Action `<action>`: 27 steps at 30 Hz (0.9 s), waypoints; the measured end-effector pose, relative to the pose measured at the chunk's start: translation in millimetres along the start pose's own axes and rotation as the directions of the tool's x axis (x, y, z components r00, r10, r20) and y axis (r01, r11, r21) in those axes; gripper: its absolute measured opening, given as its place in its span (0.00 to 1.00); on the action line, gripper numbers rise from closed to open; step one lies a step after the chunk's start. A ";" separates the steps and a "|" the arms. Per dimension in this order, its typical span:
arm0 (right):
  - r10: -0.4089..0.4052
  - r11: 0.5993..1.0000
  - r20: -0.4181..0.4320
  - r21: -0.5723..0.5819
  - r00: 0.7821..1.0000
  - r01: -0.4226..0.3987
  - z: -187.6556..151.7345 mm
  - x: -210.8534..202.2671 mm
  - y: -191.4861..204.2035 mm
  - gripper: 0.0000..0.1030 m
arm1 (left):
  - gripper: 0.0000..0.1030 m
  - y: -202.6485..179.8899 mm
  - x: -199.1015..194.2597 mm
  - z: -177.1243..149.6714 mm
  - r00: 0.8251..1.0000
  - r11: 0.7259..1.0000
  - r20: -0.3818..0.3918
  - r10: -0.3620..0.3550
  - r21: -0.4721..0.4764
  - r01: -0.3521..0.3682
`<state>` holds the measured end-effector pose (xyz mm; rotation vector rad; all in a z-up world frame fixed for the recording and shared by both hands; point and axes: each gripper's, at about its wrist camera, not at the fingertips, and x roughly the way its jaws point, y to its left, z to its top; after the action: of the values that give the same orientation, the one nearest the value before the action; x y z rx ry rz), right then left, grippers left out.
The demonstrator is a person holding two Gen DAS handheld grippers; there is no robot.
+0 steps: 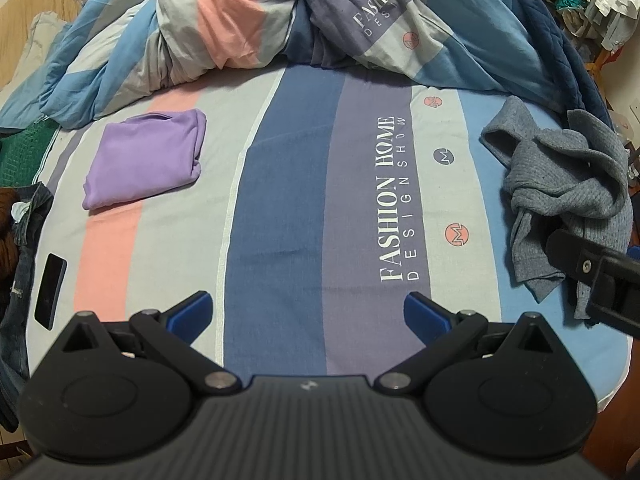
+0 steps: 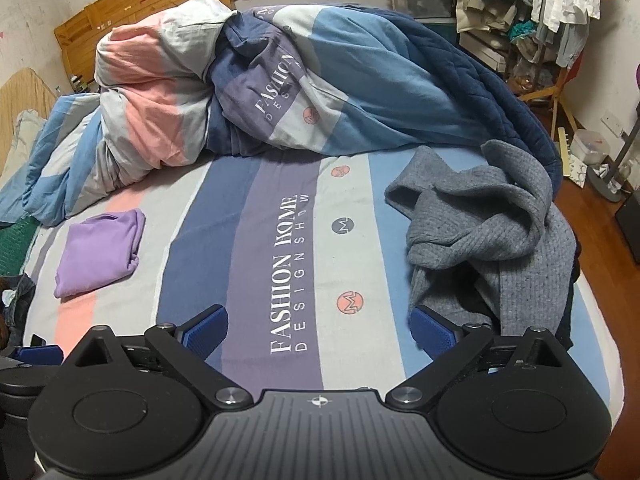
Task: Fold clothes
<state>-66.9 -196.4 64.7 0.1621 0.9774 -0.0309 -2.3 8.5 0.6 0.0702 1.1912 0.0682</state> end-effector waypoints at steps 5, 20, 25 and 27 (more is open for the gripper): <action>0.001 1.000 -0.005 0.001 1.000 -0.001 -0.8 -0.2 -1.1 0.96 | 1.00 0.6 -0.2 -0.7 1.000 1.000 -0.003 -0.001 -0.002 0.001; 0.002 1.000 -0.011 -0.001 1.000 -0.002 -1.9 -0.3 0.5 0.98 | 1.00 1.2 -1.0 -2.8 1.000 1.000 -0.006 -0.001 -0.009 0.001; 0.002 1.000 -0.016 -0.001 1.000 -0.002 -2.6 0.5 0.3 0.98 | 1.00 0.7 0.0 -3.3 1.000 1.000 -0.009 -0.005 -0.011 0.004; 0.002 1.000 -0.017 0.001 1.000 -0.002 -2.3 0.5 -0.2 0.98 | 1.00 0.4 0.4 -3.3 1.000 1.000 -0.010 -0.005 -0.011 0.005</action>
<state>-68.5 -196.1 63.0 0.1647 0.9942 -0.0280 -5.2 9.0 -0.9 0.0569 1.2012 0.0706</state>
